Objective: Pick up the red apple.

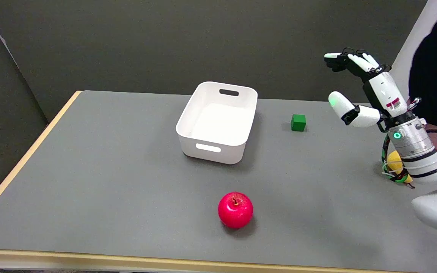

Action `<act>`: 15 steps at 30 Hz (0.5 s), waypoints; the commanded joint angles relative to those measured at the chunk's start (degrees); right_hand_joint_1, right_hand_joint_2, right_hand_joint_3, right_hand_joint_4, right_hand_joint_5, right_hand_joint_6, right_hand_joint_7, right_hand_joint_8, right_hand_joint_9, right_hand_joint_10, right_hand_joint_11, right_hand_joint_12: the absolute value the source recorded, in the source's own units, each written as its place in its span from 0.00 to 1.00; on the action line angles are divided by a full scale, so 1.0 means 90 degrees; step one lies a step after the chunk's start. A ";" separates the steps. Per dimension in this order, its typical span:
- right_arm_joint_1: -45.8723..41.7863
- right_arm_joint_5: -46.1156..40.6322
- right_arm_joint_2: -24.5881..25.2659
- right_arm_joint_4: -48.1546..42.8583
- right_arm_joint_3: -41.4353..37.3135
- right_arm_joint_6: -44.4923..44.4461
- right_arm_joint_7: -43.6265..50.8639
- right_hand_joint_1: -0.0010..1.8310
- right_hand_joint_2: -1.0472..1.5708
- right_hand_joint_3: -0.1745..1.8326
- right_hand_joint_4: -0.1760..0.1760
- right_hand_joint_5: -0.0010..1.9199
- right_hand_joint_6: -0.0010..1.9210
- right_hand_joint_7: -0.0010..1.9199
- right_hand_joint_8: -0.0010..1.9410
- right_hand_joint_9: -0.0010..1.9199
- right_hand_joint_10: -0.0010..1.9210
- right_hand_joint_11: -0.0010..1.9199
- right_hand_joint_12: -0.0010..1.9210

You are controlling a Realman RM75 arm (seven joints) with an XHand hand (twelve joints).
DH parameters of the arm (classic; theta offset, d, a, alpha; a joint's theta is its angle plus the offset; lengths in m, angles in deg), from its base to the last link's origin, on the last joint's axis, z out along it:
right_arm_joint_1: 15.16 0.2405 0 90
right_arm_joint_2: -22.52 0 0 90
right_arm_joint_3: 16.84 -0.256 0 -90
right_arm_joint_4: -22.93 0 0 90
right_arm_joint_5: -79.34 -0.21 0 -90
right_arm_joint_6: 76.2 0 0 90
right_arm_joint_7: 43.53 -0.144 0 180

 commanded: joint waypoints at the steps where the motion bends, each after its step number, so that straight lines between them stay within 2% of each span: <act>1: -0.0621 0.0563 -0.0365 -0.0227 -0.0516 0.0072 -0.0495 0.17 0.66 0.51 0.77 0.17 0.31 0.26 0.27 0.23 0.52 0.09 0.68; 9: -0.1479 0.1249 -0.0586 -0.0812 -0.0976 0.0214 -0.0541 0.18 0.66 0.51 0.78 0.17 0.32 0.26 0.27 0.23 0.52 0.10 0.68; 15: -0.1921 0.1294 -0.0410 -0.0938 -0.0815 -0.0409 -0.1356 0.24 0.65 0.54 0.80 0.17 0.34 0.26 0.29 0.24 0.52 0.10 0.70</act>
